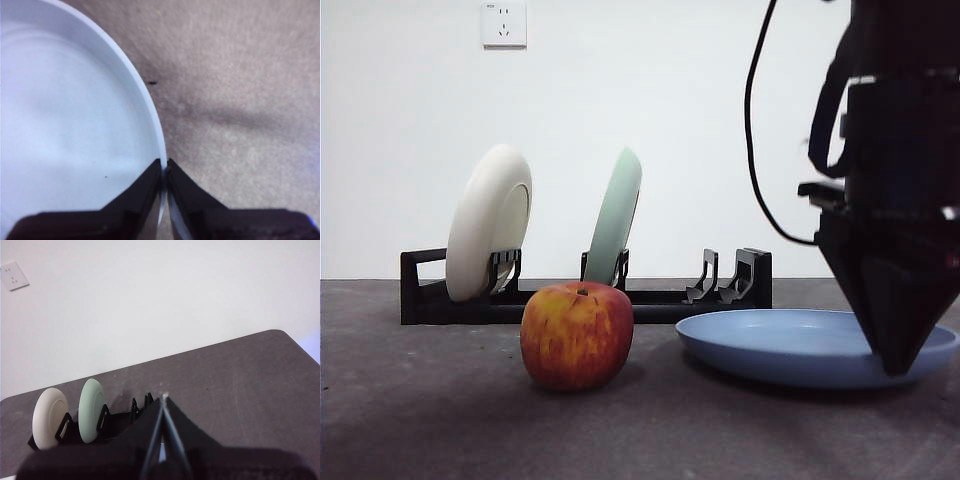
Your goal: Take the blue plate from the plate rack,put the plate on the table,take the apple from the table,put the apple in the plate
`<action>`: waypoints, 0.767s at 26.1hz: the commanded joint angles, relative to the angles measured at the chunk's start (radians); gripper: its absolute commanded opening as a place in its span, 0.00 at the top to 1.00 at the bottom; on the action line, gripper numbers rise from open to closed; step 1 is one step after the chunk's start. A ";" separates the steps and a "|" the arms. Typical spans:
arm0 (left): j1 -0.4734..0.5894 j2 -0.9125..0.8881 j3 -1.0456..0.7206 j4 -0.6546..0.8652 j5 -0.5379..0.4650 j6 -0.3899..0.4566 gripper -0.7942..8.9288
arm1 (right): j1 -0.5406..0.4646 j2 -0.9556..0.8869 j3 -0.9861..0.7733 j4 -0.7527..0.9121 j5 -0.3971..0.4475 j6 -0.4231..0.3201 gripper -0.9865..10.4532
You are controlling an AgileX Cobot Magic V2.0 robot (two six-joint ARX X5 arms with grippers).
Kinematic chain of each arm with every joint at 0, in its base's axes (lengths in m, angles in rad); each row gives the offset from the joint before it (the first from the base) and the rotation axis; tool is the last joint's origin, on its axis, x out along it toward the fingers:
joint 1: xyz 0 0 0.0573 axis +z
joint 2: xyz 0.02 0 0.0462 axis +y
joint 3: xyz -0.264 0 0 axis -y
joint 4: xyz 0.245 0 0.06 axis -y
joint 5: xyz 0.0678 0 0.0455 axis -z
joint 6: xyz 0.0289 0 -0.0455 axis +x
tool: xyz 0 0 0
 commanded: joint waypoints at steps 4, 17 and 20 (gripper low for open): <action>0.016 0.027 -0.006 -0.009 0.008 0.000 0.92 | 0.000 -0.002 0.002 -0.023 -0.004 0.007 0.91; 0.020 0.027 -0.006 -0.029 0.008 -0.001 0.66 | 0.000 -0.002 0.002 -0.023 -0.006 0.007 0.91; 0.020 0.026 -0.006 -0.036 0.008 -0.001 0.66 | 0.000 -0.002 0.002 -0.023 -0.006 0.007 0.91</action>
